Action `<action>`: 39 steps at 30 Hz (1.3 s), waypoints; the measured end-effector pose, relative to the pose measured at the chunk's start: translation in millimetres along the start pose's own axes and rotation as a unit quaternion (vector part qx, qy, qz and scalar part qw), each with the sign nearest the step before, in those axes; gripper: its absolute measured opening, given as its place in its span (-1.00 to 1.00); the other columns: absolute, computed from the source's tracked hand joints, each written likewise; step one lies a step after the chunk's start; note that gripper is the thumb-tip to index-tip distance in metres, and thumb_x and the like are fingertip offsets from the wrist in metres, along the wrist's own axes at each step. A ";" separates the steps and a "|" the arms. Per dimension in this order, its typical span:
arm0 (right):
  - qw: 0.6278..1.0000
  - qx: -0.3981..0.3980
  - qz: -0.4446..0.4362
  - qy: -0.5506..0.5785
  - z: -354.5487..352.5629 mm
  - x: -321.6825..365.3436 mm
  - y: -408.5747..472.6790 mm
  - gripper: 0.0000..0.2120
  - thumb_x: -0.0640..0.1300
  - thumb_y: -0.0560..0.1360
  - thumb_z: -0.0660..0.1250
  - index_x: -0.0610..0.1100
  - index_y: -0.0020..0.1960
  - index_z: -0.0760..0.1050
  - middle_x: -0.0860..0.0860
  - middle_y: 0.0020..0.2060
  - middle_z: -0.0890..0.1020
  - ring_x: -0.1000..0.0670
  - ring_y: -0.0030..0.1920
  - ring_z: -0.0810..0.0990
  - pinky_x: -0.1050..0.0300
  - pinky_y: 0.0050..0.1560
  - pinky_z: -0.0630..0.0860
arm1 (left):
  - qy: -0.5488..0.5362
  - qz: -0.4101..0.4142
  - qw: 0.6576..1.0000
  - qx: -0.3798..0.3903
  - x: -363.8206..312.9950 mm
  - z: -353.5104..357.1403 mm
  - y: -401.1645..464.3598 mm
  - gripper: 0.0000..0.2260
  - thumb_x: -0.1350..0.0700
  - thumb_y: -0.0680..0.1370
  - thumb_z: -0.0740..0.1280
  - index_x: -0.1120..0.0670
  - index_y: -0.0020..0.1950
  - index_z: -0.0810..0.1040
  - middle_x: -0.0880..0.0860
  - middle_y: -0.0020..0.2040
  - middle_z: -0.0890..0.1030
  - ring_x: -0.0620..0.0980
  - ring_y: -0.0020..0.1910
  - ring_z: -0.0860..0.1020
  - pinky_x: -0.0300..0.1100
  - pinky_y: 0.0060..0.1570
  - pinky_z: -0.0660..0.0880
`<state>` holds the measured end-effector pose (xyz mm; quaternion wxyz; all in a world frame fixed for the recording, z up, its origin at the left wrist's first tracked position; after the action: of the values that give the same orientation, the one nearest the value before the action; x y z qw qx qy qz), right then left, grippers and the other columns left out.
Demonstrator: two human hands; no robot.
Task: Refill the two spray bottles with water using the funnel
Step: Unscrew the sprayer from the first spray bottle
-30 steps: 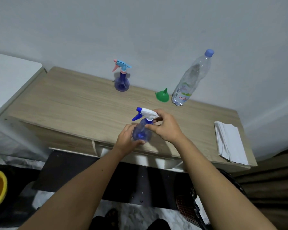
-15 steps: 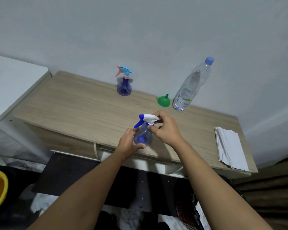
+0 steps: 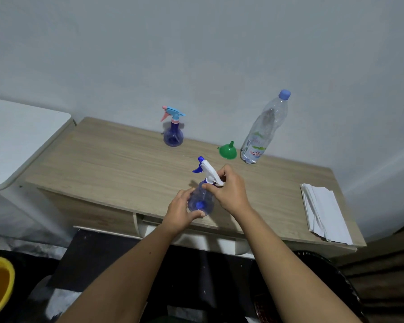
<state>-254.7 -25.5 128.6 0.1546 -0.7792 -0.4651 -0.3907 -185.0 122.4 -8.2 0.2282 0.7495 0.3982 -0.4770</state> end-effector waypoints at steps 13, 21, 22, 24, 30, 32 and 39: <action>0.997 0.071 -0.017 0.021 -4.4 4.2 0.9 -0.65 -0.32 0.40 0.53 -0.04 0.04 0.47 0.03 -0.07 0.66 0.28 -0.23 0.61 0.40 -0.21 0.50 | 0.004 -0.002 1.000 0.003 -4.3 -0.3 -2.9 -0.20 0.03 0.36 0.69 0.05 0.54 0.44 -0.07 0.31 0.51 -0.09 0.27 0.54 -0.19 0.27 0.51; 0.997 0.063 -0.005 0.050 -4.0 0.4 0.7 -0.65 -0.39 0.40 0.47 0.00 0.00 0.51 0.07 -0.03 0.65 -0.08 -0.07 0.72 0.21 -0.05 0.65 | -0.002 -0.001 1.000 0.005 -4.1 -1.1 -3.6 -0.21 0.03 0.37 0.68 0.02 0.54 0.43 -0.10 0.29 0.51 -0.13 0.24 0.54 -0.20 0.27 0.51; 0.997 0.064 -0.005 0.048 -4.4 1.2 0.3 -0.64 -0.34 0.39 0.52 0.04 -0.01 0.50 0.05 -0.01 0.65 -0.07 -0.04 0.72 0.18 -0.05 0.66 | -0.004 0.000 1.000 0.006 -3.8 -1.1 -3.5 -0.22 0.04 0.38 0.68 0.01 0.53 0.43 -0.10 0.29 0.50 -0.14 0.23 0.54 -0.25 0.24 0.50; 0.998 0.047 -0.006 0.031 -4.3 1.0 1.1 -0.61 -0.20 0.33 0.63 0.08 -0.07 0.48 0.03 -0.04 0.68 0.02 -0.06 0.68 0.22 -0.10 0.63 | -0.003 -0.001 1.000 0.005 -2.9 -1.3 -3.3 -0.26 0.07 0.37 0.68 0.01 0.50 0.47 -0.13 0.25 0.51 -0.16 0.19 0.55 -0.39 0.14 0.46; 0.998 0.061 0.000 0.017 -5.5 -1.4 0.3 -0.73 -0.28 0.41 0.50 -0.05 -0.02 0.48 0.10 -0.16 0.64 0.23 -0.34 0.58 0.27 -0.25 0.45 | -0.006 0.005 1.000 -0.002 -2.2 -0.9 -3.3 -0.25 0.07 0.34 0.70 0.03 0.47 0.49 -0.11 0.21 0.51 -0.14 0.18 0.56 -0.28 0.15 0.51; 0.997 0.074 -0.010 0.003 -4.0 4.5 1.9 -0.66 -0.17 0.39 0.58 -0.06 0.00 0.45 0.07 -0.13 0.65 0.09 -0.24 0.67 0.13 -0.24 0.53 | -0.009 0.005 1.000 0.000 -2.7 -0.8 -3.0 -0.27 0.07 0.36 0.69 0.01 0.47 0.48 -0.12 0.22 0.51 -0.13 0.19 0.56 -0.33 0.12 0.47; 0.998 0.069 -0.013 0.002 -4.9 2.0 5.2 -0.68 -0.22 0.37 0.54 -0.02 0.00 0.47 0.05 -0.13 0.68 -0.04 -0.14 0.68 -0.06 -0.09 0.65 | -0.011 -0.003 1.000 0.008 -3.0 -0.6 -3.5 -0.25 0.06 0.37 0.68 0.02 0.50 0.46 -0.09 0.27 0.50 -0.11 0.21 0.56 -0.23 0.19 0.52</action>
<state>-252.1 -29.9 133.9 0.2035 -0.7598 -0.5006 -0.3616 -188.1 123.7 -5.2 0.2248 0.7448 0.3939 -0.4894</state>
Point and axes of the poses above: each hand's wrist, its own y-axis towards the middle knuckle, its own z-axis out of the palm, x = y × z, the point moved 5 cm from there along y, towards the middle knuckle
